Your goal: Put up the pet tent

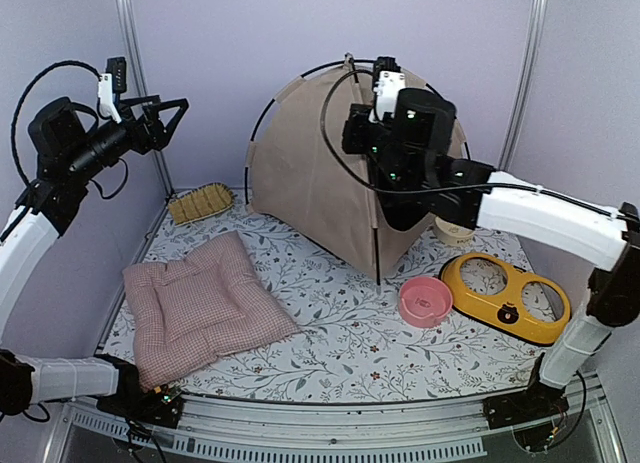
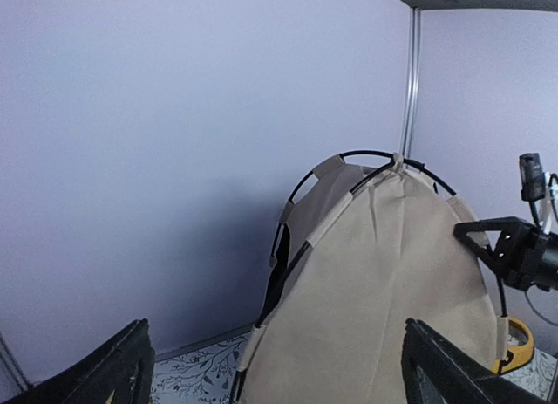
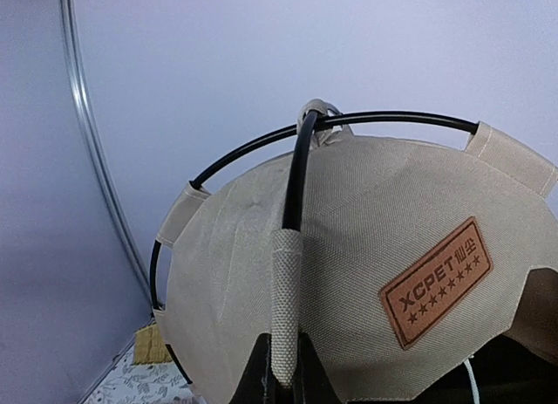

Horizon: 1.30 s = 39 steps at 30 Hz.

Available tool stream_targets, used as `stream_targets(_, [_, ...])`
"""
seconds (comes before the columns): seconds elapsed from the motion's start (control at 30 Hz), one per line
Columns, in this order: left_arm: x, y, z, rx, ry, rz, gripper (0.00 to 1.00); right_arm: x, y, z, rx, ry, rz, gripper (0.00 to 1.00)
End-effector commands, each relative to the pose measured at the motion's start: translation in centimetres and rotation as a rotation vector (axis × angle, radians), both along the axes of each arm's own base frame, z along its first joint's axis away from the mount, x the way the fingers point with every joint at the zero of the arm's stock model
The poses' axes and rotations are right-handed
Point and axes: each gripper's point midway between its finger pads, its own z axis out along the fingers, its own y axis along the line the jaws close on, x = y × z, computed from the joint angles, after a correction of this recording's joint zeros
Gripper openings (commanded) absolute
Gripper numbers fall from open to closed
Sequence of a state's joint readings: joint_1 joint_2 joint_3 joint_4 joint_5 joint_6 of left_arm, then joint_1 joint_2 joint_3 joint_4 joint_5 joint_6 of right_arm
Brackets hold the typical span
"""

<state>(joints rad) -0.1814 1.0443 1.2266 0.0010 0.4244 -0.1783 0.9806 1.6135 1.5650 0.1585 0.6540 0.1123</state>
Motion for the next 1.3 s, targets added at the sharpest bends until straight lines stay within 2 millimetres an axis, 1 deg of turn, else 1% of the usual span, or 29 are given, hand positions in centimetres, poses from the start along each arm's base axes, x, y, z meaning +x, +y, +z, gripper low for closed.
stream_targets(0.0, [0.0, 0.9, -2.0, -0.072, 0.090, 0.058, 0.99, 3.8, 1.1, 1.2, 0.080, -0.100, -0.242, 0.00])
stream_targets(0.03, [0.0, 0.8, -2.5, -0.079, 0.109, 0.054, 0.99, 4.9, 2.4, 0.3, 0.059, -0.103, -0.252, 0.04])
stream_targets(0.07, [0.0, 0.6, -3.1, -0.083, 0.127, 0.044, 0.99, 5.8, 3.5, 0.0, 0.057, -0.110, -0.250, 0.13])
stream_targets(0.1, [-0.1, 0.2, -3.7, -0.088, 0.145, 0.031, 0.99, 6.7, 5.2, -0.6, 0.042, -0.111, -0.225, 0.17])
stream_targets(0.13, [0.0, -0.1, -4.5, -0.092, 0.167, 0.025, 0.99, 7.4, 6.9, -0.9, 0.024, -0.107, -0.190, 0.24])
stream_targets(0.17, [0.0, -0.5, -5.3, -0.097, 0.188, 0.013, 0.99, 7.7, 8.8, -0.9, 0.011, -0.105, -0.130, 0.28])
stream_targets(0.23, [0.0, -1.6, -7.2, -0.098, 0.233, -0.008, 0.99, 7.8, 11.2, -0.5, 0.009, -0.100, -0.022, 0.35])
stream_targets(0.27, [0.1, -2.1, -8.3, -0.095, 0.257, -0.006, 0.99, 7.4, 12.3, -0.3, 0.011, -0.101, 0.049, 0.40])
stream_targets(0.3, [0.0, -2.7, -9.3, -0.089, 0.277, -0.014, 0.99, 7.2, 12.6, -0.4, 0.003, -0.098, 0.082, 0.46])
stream_targets(0.37, [-0.1, -3.6, -11.6, -0.080, 0.318, -0.004, 0.99, 6.5, 12.8, 0.2, -0.003, -0.091, 0.155, 0.57])
stream_targets(0.4, [-0.3, -4.4, -13.1, -0.076, 0.347, -0.019, 0.99, 6.3, 12.7, -0.1, -0.016, -0.074, 0.189, 0.62])
stream_targets(0.47, [-0.5, -5.3, -15.0, -0.072, 0.383, -0.030, 0.99, 5.5, 12.3, 0.0, -0.019, -0.042, 0.257, 0.70])
stream_targets(0.6, [-0.8, -6.7, -18.4, -0.044, 0.441, -0.007, 0.99, 3.2, 10.8, -0.1, -0.029, 0.005, 0.359, 0.87])
stream_targets(0.7, [-0.6, -6.4, -20.7, -0.058, 0.500, 0.062, 0.99, 1.2, 9.5, -0.1, -0.038, 0.024, 0.407, 0.98])
stream_targets(0.73, [-0.5, -6.0, -21.6, -0.071, 0.526, 0.090, 0.99, 0.6, 9.0, -0.2, -0.037, 0.033, 0.420, 0.99])
stream_targets(0.77, [-0.3, -5.5, -22.3, -0.094, 0.553, 0.126, 0.99, 0.0, 8.3, 0.0, -0.035, 0.035, 0.428, 0.99])
stream_targets(0.83, [-0.2, -4.7, -24.1, -0.102, 0.603, 0.180, 0.99, -0.9, 7.3, -0.3, -0.038, 0.044, 0.438, 0.99])
stream_targets(0.87, [-0.1, -3.9, -25.1, -0.114, 0.631, 0.233, 0.99, -1.3, 6.8, -0.4, -0.038, 0.046, 0.439, 0.99])
stream_targets(0.93, [0.0, -2.5, -26.8, -0.108, 0.679, 0.324, 0.99, -2.0, 5.8, -1.0, -0.034, 0.058, 0.441, 0.99])
stream_targets(0.97, [0.0, -1.8, -27.6, -0.100, 0.697, 0.367, 0.99, -2.3, 5.4, -2.0, -0.039, 0.072, 0.442, 0.99])
stream_targets(1.07, [-0.1, 0.8, -30.3, -0.080, 0.770, 0.511, 0.99, -3.2, 4.2, -2.9, -0.038, 0.084, 0.444, 0.99])
stream_targets(1.17, [-0.8, 3.5, -33.6, -0.045, 0.876, 0.646, 0.99, -3.7, 3.1, -4.1, -0.052, 0.104, 0.436, 0.99])
stream_targets(1.27, [-2.0, 6.3, -36.4, -0.045, 0.966, 0.788, 0.99, -4.5, 2.2, -5.2, -0.057, 0.125, 0.446, 0.99])
